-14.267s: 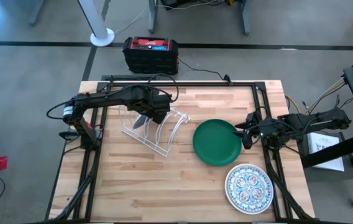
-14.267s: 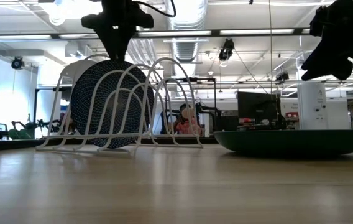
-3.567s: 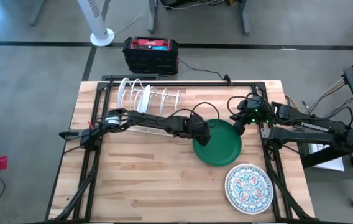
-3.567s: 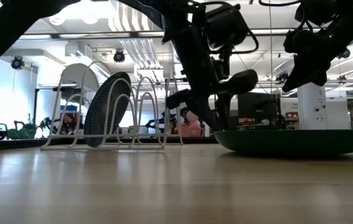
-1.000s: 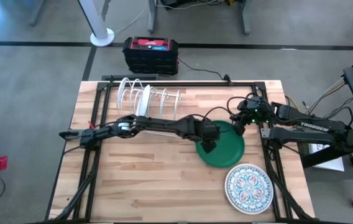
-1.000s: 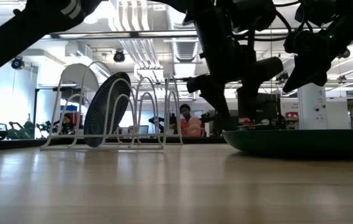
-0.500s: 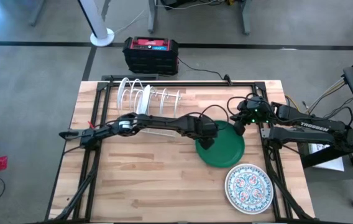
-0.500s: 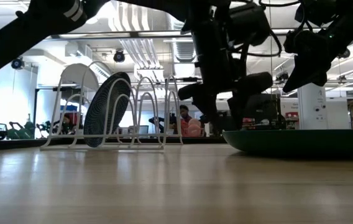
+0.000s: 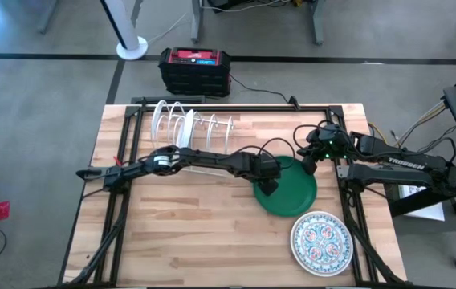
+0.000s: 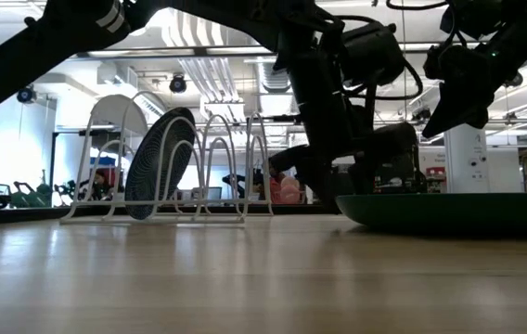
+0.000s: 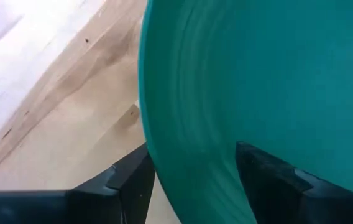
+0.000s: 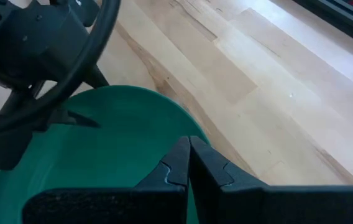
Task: Sort dishes
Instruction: Put the green plate in the dish rack
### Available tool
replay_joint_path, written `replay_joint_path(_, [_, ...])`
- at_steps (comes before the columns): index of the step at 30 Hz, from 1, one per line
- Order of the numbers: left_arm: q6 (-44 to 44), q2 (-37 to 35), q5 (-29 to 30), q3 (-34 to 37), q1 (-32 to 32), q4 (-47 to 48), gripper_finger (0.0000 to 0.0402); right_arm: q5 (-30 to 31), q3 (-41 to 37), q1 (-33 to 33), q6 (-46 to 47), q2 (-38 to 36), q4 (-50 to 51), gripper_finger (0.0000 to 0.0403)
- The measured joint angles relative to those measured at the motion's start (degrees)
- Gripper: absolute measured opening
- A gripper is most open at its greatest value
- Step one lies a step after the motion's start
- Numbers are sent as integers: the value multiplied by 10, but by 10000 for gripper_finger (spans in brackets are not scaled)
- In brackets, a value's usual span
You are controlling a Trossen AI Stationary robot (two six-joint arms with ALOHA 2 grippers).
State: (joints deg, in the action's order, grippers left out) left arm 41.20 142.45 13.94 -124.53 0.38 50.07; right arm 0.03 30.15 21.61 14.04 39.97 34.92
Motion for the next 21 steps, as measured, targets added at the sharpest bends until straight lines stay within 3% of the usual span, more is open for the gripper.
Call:
replay_joint_path(6, [1,0,0,8,0,-1,163,0,0,0,0,0,0,0])
replay_joint_path(14, [10,-3,2,17,1,-18,20,0,0,0,0,0,0,0])
replay_joint_path(21, [-20,-1,29,-60,-3,23,7,0,0,0,0,0,0,0])
